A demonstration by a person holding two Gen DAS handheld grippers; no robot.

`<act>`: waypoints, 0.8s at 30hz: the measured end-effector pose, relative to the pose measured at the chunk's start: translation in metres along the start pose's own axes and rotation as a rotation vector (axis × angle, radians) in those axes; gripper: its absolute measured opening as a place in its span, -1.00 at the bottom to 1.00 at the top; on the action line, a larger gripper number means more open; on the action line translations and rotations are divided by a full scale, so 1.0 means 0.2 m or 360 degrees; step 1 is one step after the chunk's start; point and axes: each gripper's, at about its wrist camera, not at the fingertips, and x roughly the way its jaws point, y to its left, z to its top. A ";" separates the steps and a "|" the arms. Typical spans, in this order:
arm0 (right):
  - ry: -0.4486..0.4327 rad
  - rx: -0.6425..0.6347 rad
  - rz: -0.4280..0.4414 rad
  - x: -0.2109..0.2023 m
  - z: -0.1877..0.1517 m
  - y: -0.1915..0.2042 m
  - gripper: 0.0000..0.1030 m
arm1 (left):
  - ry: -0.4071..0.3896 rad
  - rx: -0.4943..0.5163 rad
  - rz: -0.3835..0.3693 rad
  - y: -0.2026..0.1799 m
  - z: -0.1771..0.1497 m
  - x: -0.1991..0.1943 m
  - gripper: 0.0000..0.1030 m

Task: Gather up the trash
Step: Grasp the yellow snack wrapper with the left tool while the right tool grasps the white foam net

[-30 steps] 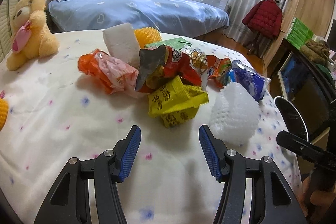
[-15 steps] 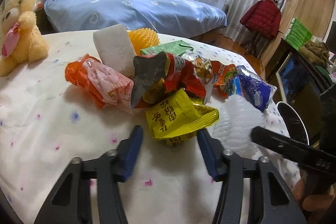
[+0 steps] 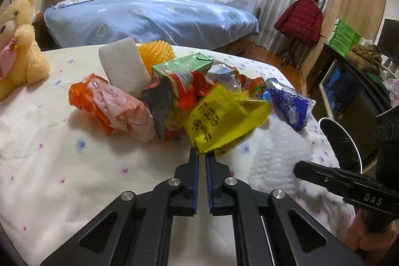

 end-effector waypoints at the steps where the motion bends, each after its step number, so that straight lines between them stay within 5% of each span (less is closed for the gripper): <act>1: -0.0003 0.0003 -0.0001 -0.02 0.00 -0.01 -0.76 | -0.0005 0.0002 0.0001 0.00 -0.01 -0.01 -0.95; 24: -0.0248 -0.0018 -0.0316 -0.48 -0.11 -0.20 -0.76 | 0.0037 0.0190 -0.0187 -0.41 -0.13 -0.09 -0.97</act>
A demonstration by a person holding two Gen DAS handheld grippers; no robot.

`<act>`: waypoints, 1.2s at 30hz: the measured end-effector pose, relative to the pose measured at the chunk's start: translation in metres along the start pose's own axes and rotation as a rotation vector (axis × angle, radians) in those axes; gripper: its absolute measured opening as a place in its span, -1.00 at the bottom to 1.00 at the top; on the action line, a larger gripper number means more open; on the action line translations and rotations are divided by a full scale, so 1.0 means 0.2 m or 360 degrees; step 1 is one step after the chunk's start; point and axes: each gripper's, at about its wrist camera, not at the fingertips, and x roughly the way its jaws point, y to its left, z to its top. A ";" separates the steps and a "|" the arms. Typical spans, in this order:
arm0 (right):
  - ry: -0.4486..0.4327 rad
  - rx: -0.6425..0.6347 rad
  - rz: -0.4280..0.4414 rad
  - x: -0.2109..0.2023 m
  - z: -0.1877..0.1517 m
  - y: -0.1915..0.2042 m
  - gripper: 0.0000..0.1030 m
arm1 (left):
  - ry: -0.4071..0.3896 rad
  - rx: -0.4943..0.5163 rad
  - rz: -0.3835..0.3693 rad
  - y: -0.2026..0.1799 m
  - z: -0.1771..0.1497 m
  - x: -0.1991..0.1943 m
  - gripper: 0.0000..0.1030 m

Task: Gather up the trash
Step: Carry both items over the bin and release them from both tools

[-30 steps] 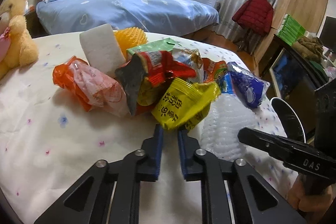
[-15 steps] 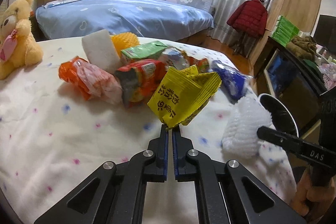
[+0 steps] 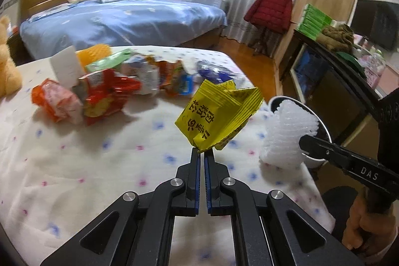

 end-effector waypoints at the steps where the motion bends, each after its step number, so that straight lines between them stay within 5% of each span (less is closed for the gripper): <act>1: -0.0006 0.0003 -0.0009 -0.01 0.00 -0.01 -0.76 | 0.0004 0.0011 -0.0008 -0.02 0.00 0.01 -0.97; 18: -0.0104 0.0062 -0.0177 -0.16 -0.01 -0.24 -0.76 | 0.0063 0.0104 -0.0067 -0.13 0.05 0.13 -0.92; 22: -0.0111 0.0067 -0.0173 -0.17 -0.01 -0.25 -0.76 | 0.0081 0.0024 0.0005 -0.08 0.07 0.17 -0.01; 24: -0.0116 0.0071 -0.0170 -0.18 0.00 -0.25 -0.76 | 0.0072 -0.0011 0.0026 -0.06 0.09 0.19 0.07; 26: -0.0117 0.0075 -0.0172 -0.18 -0.01 -0.26 -0.76 | 0.0089 -0.0035 0.0072 -0.04 0.13 0.24 0.39; 32: -0.0112 0.0099 -0.0175 -0.18 0.00 -0.28 -0.76 | 0.0130 -0.0024 0.0109 -0.07 0.18 0.36 0.33; 36: -0.0111 0.0103 -0.0178 -0.19 0.00 -0.29 -0.76 | 0.0157 0.0014 0.0081 -0.10 0.17 0.39 -0.03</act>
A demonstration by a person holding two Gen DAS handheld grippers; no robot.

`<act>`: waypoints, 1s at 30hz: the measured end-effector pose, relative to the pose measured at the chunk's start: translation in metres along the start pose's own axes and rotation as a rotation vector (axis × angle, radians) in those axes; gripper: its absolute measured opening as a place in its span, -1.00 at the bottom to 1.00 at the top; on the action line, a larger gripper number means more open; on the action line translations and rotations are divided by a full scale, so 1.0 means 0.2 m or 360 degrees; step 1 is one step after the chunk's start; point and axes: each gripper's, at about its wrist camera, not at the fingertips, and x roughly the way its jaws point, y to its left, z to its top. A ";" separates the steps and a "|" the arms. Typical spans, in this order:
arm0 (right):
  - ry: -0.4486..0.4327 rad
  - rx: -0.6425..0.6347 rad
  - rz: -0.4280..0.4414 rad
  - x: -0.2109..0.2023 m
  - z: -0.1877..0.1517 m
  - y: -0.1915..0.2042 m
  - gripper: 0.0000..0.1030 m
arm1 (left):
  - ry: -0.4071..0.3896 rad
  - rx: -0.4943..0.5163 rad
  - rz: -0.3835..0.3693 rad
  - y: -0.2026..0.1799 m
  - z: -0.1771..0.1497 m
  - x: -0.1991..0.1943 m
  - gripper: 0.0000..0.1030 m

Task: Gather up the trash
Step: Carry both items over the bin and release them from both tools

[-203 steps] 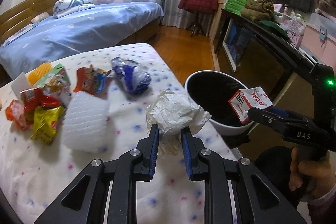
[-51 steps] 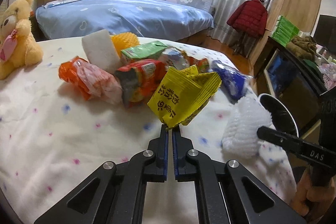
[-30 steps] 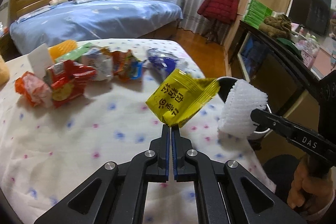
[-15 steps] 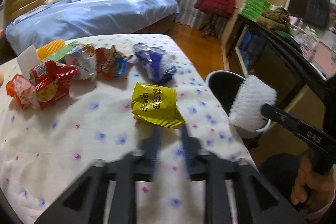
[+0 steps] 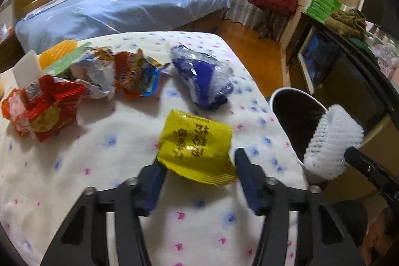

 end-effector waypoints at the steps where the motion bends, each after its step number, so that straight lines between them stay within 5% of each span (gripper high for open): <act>1: 0.0000 0.0001 0.0001 0.00 0.00 0.00 -0.76 | -0.0008 0.0009 0.0005 -0.01 0.00 0.00 -0.07; 30: 0.0031 0.0119 -0.0115 0.00 0.06 -0.35 -0.75 | -0.0054 0.0294 -0.0197 -0.42 0.07 0.04 -0.13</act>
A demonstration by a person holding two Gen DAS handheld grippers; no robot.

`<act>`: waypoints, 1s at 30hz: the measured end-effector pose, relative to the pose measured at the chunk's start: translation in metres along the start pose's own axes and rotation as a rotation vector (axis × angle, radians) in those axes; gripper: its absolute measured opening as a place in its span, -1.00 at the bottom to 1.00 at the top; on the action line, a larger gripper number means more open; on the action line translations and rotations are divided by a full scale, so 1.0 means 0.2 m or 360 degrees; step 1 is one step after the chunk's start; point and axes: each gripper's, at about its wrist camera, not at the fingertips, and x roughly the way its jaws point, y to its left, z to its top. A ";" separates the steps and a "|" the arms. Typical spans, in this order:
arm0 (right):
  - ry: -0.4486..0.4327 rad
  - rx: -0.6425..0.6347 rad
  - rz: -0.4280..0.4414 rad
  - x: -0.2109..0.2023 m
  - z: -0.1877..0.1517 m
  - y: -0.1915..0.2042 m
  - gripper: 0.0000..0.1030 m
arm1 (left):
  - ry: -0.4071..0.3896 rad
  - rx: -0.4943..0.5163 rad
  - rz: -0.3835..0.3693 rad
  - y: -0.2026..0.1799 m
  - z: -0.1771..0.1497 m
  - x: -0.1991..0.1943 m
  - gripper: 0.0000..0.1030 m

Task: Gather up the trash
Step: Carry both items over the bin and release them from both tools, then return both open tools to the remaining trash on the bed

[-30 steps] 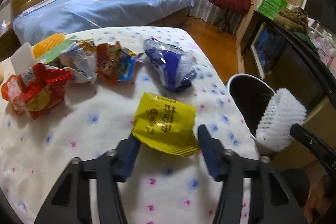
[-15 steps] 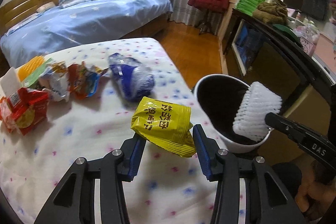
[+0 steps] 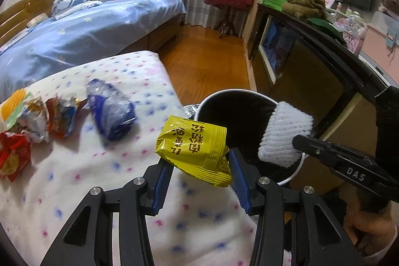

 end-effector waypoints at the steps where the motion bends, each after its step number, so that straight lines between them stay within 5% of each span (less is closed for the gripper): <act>1: 0.0006 0.0003 -0.0006 0.01 0.01 -0.01 -0.75 | 0.0002 0.0008 -0.0004 -0.01 0.01 0.01 -0.13; 22: 0.0087 0.0022 -0.0072 0.11 0.09 -0.11 -0.68 | 0.0096 0.0080 -0.0094 -0.14 0.10 0.24 -0.12; 26: 0.0100 0.0051 -0.0070 0.12 0.09 -0.14 -0.63 | 0.0106 0.0070 -0.0090 -0.14 0.10 0.26 0.15; 28: 0.0104 0.0064 -0.0066 0.12 0.09 -0.15 -0.54 | 0.0111 0.0044 -0.0097 -0.13 0.10 0.26 0.31; 30: 0.0098 0.0080 -0.0061 0.11 0.09 -0.16 -0.18 | 0.0106 0.0018 -0.0105 -0.11 0.10 0.25 0.32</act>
